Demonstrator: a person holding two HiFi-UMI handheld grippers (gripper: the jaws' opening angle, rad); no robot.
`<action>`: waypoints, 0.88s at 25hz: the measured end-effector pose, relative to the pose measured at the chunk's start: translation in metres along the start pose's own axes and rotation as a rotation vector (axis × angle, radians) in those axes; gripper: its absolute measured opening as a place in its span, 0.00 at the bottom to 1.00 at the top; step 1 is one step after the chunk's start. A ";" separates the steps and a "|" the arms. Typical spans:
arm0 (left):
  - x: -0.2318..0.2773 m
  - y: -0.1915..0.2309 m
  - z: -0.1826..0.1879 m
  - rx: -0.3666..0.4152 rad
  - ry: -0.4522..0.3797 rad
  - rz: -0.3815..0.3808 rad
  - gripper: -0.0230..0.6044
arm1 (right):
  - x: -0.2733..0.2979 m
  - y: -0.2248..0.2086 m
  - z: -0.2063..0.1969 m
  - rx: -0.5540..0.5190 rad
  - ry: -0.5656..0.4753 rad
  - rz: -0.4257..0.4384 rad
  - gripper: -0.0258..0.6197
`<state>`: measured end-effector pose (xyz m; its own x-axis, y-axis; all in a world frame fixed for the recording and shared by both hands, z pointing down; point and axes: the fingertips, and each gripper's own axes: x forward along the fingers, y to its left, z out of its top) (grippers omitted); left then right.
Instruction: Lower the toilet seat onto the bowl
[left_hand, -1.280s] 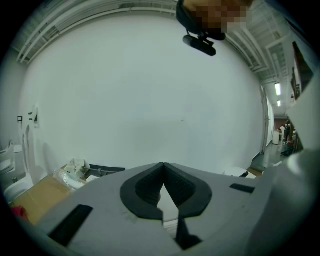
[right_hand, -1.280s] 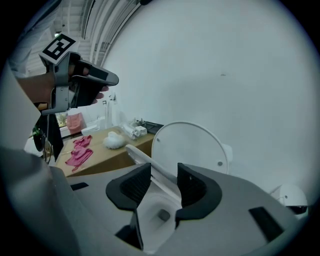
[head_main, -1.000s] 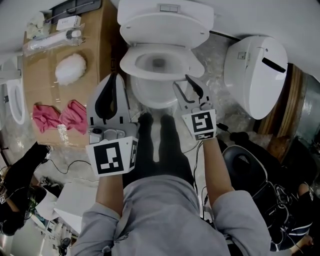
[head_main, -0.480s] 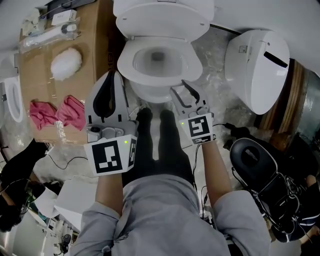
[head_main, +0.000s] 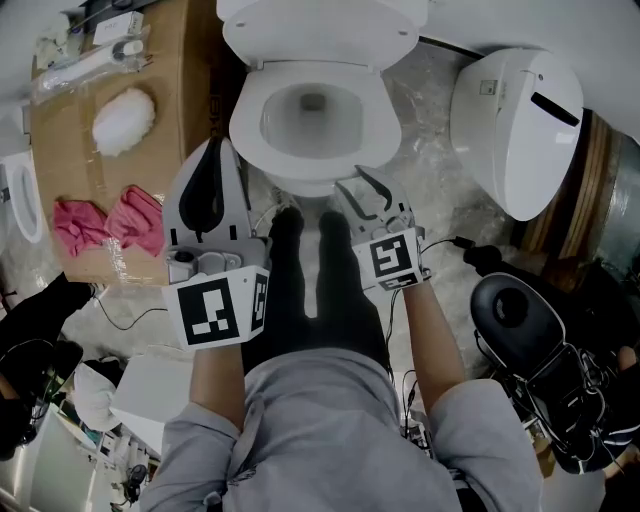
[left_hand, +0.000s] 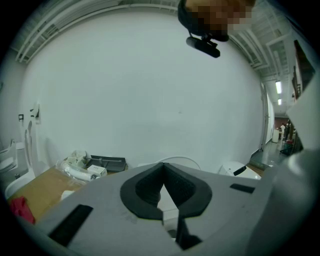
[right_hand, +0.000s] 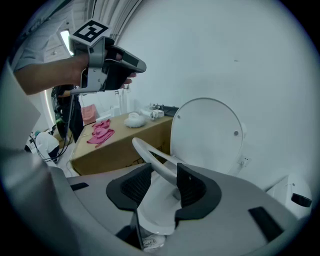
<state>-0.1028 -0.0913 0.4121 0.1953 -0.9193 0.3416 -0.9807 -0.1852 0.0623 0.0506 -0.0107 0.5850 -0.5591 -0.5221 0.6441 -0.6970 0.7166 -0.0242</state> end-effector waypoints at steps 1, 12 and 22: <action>0.000 0.000 -0.002 0.000 0.002 0.002 0.04 | 0.000 0.002 -0.004 -0.006 0.006 0.007 0.27; 0.001 0.000 -0.019 -0.002 0.023 0.012 0.04 | 0.002 0.023 -0.040 -0.024 0.070 0.066 0.27; 0.002 0.000 -0.029 0.002 0.035 0.018 0.04 | 0.007 0.041 -0.073 -0.029 0.129 0.104 0.27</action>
<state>-0.1023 -0.0826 0.4400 0.1773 -0.9098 0.3753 -0.9841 -0.1694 0.0540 0.0506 0.0488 0.6446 -0.5639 -0.3824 0.7320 -0.6241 0.7778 -0.0744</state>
